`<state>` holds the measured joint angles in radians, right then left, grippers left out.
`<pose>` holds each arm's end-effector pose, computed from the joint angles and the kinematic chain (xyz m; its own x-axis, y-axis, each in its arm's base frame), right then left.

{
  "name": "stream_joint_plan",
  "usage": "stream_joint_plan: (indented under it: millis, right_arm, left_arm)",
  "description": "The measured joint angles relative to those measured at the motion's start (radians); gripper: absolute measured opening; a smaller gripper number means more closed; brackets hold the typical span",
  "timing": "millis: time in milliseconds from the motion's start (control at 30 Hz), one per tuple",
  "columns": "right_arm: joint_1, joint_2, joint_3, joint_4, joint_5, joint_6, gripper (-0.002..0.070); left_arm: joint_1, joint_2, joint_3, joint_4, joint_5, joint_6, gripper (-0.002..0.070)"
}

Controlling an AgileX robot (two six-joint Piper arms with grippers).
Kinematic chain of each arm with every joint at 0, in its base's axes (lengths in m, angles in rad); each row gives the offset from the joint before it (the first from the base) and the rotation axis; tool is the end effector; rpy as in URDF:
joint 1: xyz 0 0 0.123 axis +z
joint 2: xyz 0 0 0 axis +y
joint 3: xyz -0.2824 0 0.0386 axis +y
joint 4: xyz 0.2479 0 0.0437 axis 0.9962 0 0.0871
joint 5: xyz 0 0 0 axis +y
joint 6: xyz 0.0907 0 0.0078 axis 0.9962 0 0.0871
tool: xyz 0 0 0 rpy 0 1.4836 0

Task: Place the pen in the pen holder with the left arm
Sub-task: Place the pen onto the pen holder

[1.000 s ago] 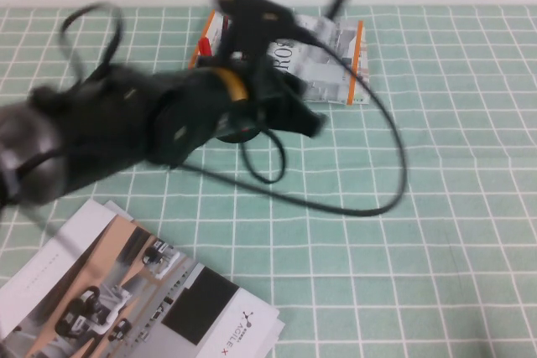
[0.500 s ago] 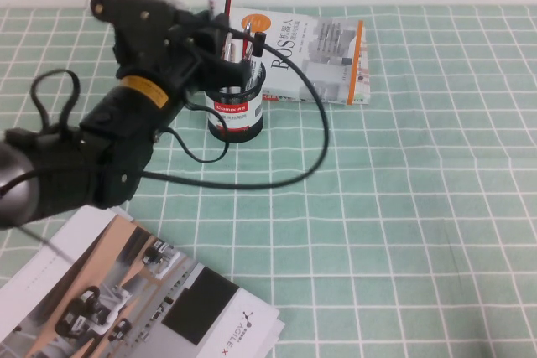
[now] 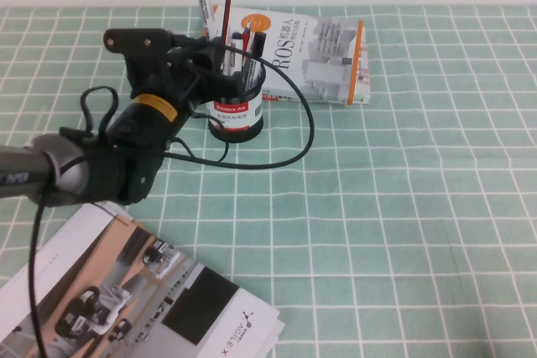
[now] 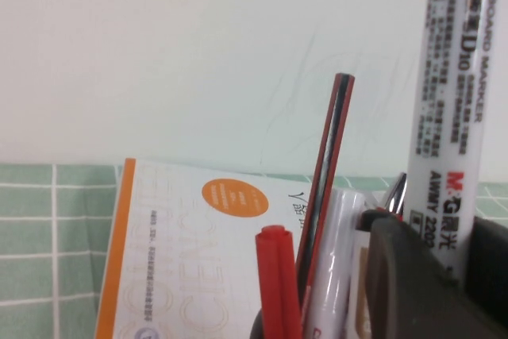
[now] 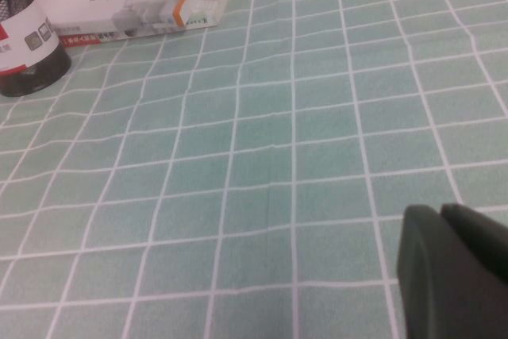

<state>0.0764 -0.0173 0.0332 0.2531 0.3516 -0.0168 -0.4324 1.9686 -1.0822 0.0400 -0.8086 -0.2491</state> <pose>0.0522 0.0119 0.1722 -0.2943 0.1969 -0.9352 -0.0966 0.9674 0.2341 0.3862 -0.1811 0.2046 -0.0898 -0.2004 -0.9756 0.4361 0.8728 -0.2194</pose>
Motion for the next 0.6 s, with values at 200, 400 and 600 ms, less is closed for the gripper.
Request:
stream_joint_plan:
  millis: [200,400,600]
  right_arm:
    - [0.0,0.0,0.0,0.0,0.0,0.0,-0.002]
    - [0.0,0.0,0.0,0.0,0.0,0.0,-0.002]
    - [0.0,0.0,0.0,0.0,0.0,0.0,-0.002]
  left_arm:
    - [0.0,0.061,-0.055,0.008,-0.009,0.0,0.0111]
    - [0.0,0.077,-0.06,0.008,0.011,0.0,0.0111]
    - [0.0,0.077,-0.064,0.008,0.063,0.0,0.0111]
